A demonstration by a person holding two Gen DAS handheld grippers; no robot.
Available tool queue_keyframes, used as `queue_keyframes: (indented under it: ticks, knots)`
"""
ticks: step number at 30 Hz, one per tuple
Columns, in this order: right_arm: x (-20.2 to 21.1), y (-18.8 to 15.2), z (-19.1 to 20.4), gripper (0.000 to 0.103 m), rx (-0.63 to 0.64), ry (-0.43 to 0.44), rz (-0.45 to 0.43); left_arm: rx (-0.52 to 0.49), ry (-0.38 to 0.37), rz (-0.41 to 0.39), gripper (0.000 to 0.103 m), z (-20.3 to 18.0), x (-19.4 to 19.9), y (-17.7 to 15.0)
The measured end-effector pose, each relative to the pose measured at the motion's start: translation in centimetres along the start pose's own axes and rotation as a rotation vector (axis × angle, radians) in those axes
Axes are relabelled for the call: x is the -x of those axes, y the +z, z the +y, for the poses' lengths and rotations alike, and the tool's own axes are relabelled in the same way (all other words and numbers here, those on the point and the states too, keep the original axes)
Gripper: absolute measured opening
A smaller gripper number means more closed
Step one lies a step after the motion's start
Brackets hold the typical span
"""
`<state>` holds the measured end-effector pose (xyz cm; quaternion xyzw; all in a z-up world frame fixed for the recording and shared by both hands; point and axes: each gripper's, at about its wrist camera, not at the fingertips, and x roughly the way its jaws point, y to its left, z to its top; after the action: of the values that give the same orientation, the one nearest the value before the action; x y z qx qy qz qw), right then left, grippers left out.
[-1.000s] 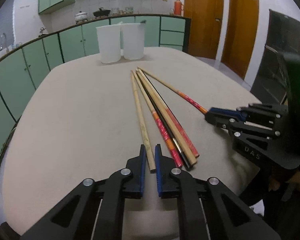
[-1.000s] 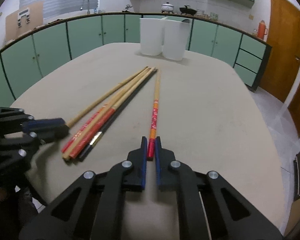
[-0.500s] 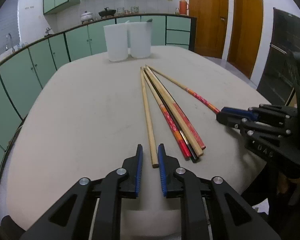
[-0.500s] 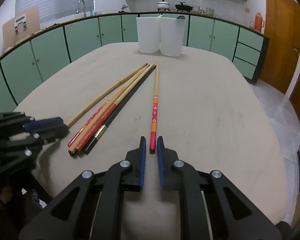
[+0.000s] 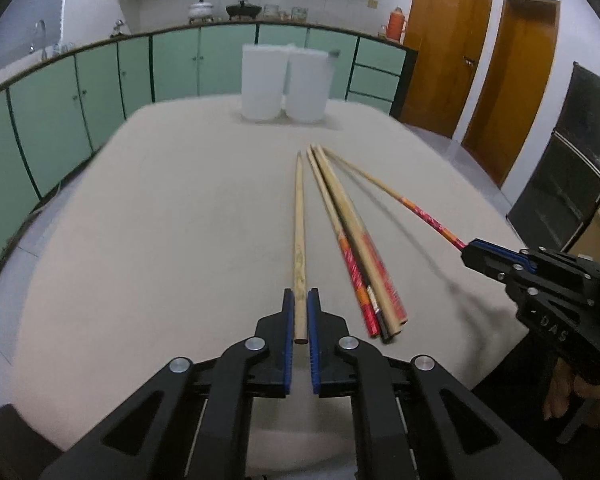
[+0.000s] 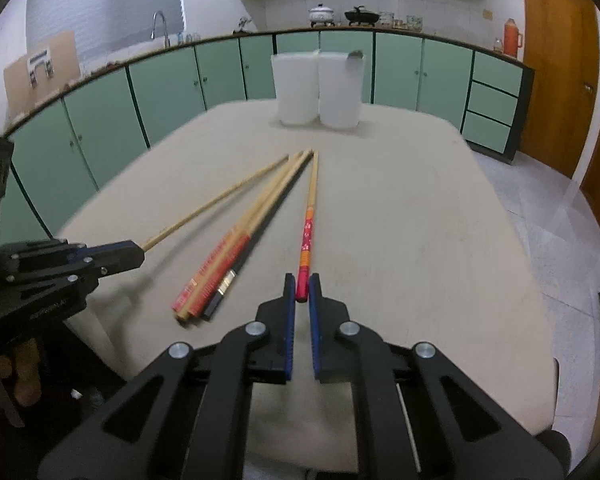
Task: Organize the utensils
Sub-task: 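Carry both held chopsticks to the cup holder and release them into it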
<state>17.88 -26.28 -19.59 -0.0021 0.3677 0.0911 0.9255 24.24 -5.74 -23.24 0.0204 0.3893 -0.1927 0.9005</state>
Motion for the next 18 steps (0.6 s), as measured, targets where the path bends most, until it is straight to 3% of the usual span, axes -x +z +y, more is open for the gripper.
queue_keyframes:
  ticks: [11, 18]
  knots:
    - [7.3, 8.3, -0.6, 0.006, 0.057, 0.007, -0.109, -0.031, 0.006, -0.139, 0.007, -0.1, 6.7, 6.6]
    - [7.1, 14.2, -0.7, 0.005, 0.127, 0.049, -0.090, -0.067, -0.031, -0.151, 0.007, 0.6, 7.5, 11.5]
